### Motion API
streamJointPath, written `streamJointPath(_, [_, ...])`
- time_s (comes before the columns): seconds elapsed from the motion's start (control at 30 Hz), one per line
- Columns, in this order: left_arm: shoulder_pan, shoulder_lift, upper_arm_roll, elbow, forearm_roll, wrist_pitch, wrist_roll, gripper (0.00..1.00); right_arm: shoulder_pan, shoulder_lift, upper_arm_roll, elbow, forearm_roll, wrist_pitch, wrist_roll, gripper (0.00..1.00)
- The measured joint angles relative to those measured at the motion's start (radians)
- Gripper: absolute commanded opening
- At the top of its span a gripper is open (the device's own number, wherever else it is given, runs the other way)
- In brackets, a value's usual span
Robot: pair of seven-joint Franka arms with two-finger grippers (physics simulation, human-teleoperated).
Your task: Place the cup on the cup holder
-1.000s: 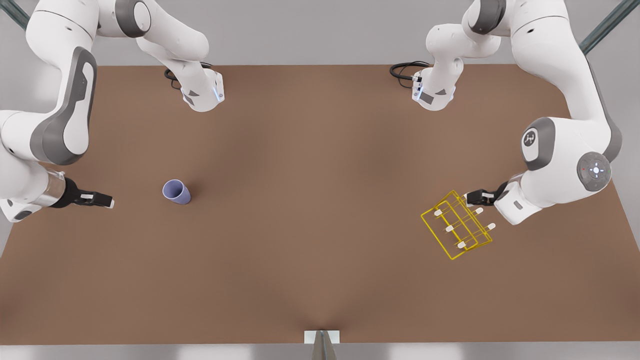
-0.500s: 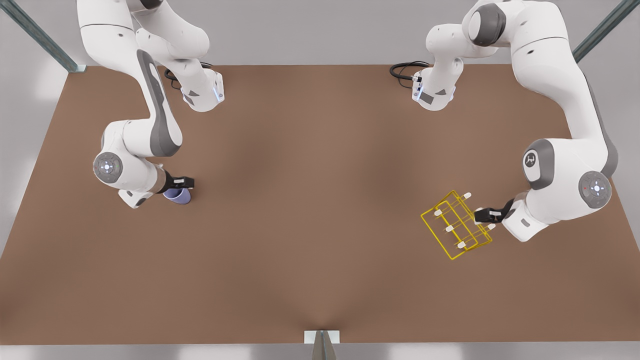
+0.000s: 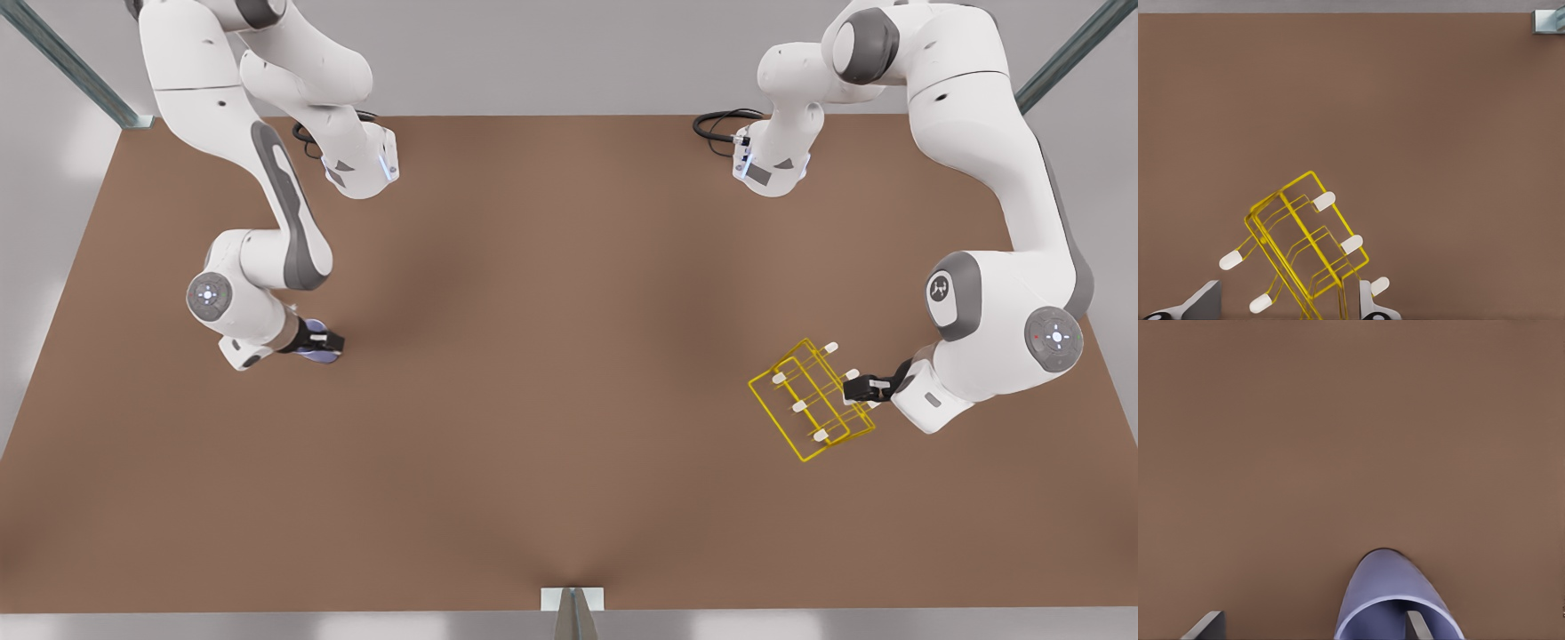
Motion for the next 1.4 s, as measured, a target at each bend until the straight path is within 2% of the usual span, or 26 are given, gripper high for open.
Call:
streamJointPath(0.23, [0.0, -0.003, 0.0, -0.002, 0.0, 0.001, 0.001, 1.0, -0.028, -0.016, -0.001, -0.067, -0.005, 0.051, 0.005, 1.0])
streamJointPath(0.4, [-0.001, -0.007, -0.002, -0.003, 0.0, -0.002, 0.002, 1.0, -0.013, 0.027, 0.0, -0.081, -0.005, 0.082, 0.007, 0.98])
streamJointPath(0.43, [-0.003, -0.009, -0.005, -0.003, 0.0, -0.003, 0.001, 1.0, -0.015, 0.036, 0.0, -0.081, -0.005, 0.086, 0.007, 0.81])
streamJointPath(0.47, [-0.004, -0.017, -0.008, -0.002, 0.0, -0.003, 0.0, 1.0, -0.018, 0.043, 0.0, -0.08, -0.005, 0.09, 0.007, 0.41])
streamJointPath(0.5, [-0.005, -0.023, -0.01, -0.003, 0.001, -0.005, -0.002, 1.0, -0.022, 0.049, 0.0, -0.078, -0.003, 0.093, 0.007, 0.21])
streamJointPath(0.93, [-0.007, -0.066, -0.014, 0.008, 0.002, -0.049, -0.036, 1.0, -0.027, 0.011, 0.001, -0.06, 0.006, 0.09, -0.009, 0.21])
streamJointPath(1.03, [-0.006, -0.07, -0.012, 0.007, 0.002, -0.069, -0.05, 1.0, -0.031, 0.007, 0.0, 0.058, 0.058, 0.024, -0.005, 0.21])
streamJointPath(1.13, [-0.006, -0.074, -0.015, 0.01, 0.003, -0.084, -0.066, 1.0, -0.023, 0.048, 0.006, 0.184, 0.229, -0.062, -0.003, 0.21])
streamJointPath(1.23, [-0.006, -0.086, -0.018, 0.01, 0.017, -0.093, -0.083, 1.0, -0.01, 0.12, 0.067, 0.274, 0.499, -0.117, -0.001, 0.21])
streamJointPath(1.4, [-0.006, -0.093, -0.018, 0.011, 0.034, -0.101, -0.106, 1.0, 0.112, 0.242, 0.111, 0.469, 0.932, -0.141, 0.003, 0.21])
